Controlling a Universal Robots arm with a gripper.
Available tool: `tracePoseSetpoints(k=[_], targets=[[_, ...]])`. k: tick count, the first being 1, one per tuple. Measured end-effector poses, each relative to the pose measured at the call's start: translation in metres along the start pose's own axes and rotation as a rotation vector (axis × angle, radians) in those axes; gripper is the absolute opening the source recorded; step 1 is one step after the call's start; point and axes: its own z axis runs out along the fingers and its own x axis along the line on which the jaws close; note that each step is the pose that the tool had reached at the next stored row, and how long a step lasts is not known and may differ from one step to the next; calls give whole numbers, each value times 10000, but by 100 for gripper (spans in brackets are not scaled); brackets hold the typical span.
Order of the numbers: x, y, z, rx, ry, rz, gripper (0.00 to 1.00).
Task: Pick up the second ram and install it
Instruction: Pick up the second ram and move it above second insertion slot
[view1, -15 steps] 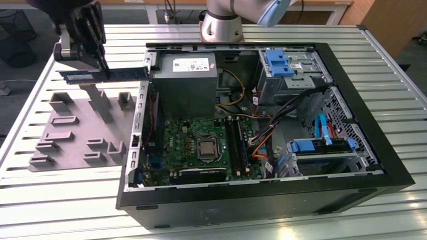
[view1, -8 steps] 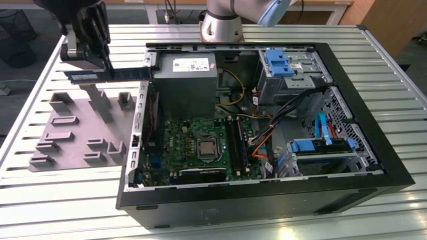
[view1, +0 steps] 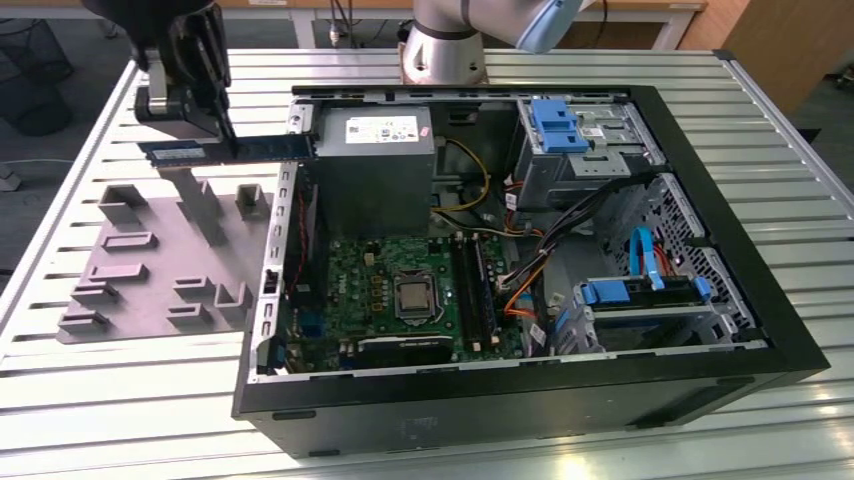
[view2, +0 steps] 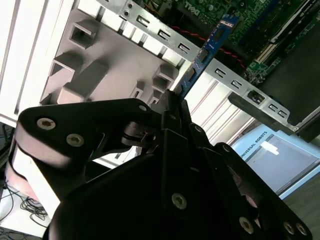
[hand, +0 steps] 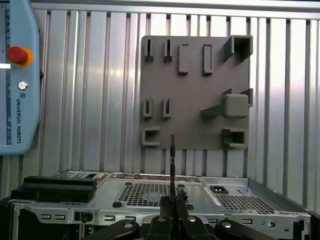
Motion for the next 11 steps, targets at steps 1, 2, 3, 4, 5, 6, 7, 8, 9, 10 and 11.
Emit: tracePoseSetpoints(k=[1, 2, 3, 4, 5, 6, 7, 8, 9, 10, 11], targets=[[0, -9, 0, 0, 0, 0, 14], [0, -18, -1, -1, 0, 0, 14], [1, -27, 0, 0, 0, 0, 14], [1, -37, -1, -1, 0, 0, 14], [1, -46, -1, 0, 0, 0, 14], [1, -55, -1, -1, 1, 0, 14], [1, -64, -1, 0, 0, 0, 14], [1, -73, -1, 0, 0, 1, 14], [2, -82, -1, 0, 0, 1, 14], [2, -91, -1, 0, 0, 0, 14], [2, -100, -1, 0, 0, 0, 14]])
